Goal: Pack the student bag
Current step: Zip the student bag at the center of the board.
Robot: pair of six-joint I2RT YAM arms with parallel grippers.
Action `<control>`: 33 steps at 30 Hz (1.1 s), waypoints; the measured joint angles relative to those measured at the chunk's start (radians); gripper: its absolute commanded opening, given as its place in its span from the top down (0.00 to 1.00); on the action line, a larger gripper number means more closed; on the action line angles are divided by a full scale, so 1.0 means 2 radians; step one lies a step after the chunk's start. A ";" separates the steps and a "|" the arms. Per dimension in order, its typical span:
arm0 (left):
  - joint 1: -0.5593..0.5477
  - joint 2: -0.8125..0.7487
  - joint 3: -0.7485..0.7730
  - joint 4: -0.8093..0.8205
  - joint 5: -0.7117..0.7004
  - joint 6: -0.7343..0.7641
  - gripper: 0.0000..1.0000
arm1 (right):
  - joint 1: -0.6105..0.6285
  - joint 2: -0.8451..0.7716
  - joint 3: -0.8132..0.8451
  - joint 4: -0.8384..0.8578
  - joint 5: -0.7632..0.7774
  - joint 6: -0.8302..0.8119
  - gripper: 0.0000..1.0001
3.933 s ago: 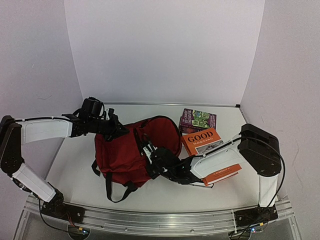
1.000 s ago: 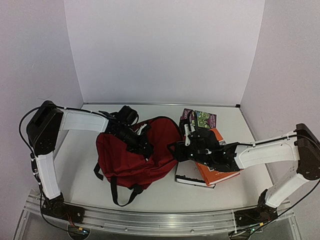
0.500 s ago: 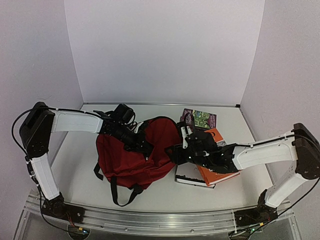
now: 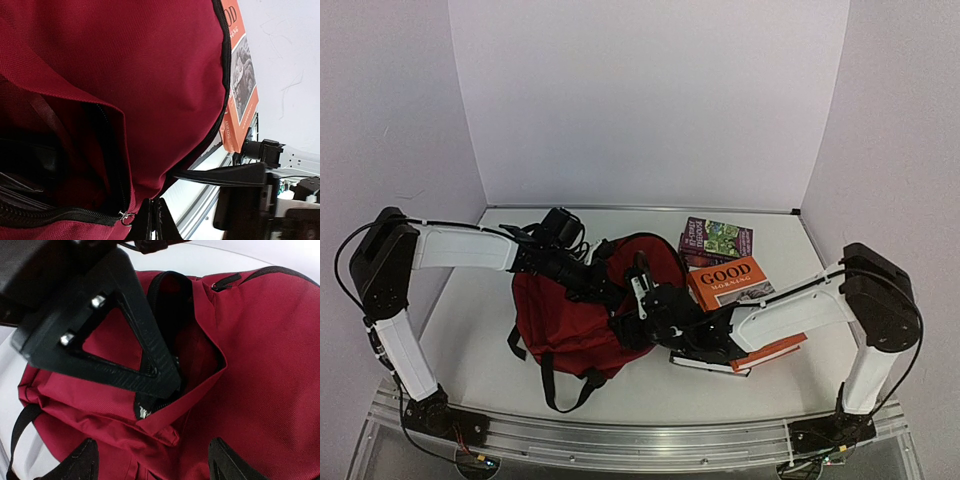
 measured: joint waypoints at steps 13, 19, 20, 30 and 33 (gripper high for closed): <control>0.000 -0.011 -0.004 0.010 -0.006 -0.018 1.00 | -0.001 0.079 0.028 0.048 0.025 -0.035 0.44; 0.000 -0.011 -0.004 0.010 -0.004 -0.022 1.00 | -0.001 0.099 0.037 0.070 0.033 -0.047 0.49; 0.000 -0.011 -0.004 0.010 -0.004 -0.022 1.00 | -0.001 0.102 0.039 0.074 0.035 -0.048 0.57; 0.000 -0.011 -0.004 0.010 -0.011 -0.029 1.00 | 0.001 0.118 0.046 0.095 0.040 -0.067 1.00; 0.000 -0.011 -0.002 0.010 -0.024 -0.029 1.00 | 0.000 0.118 0.039 0.103 0.040 -0.067 1.00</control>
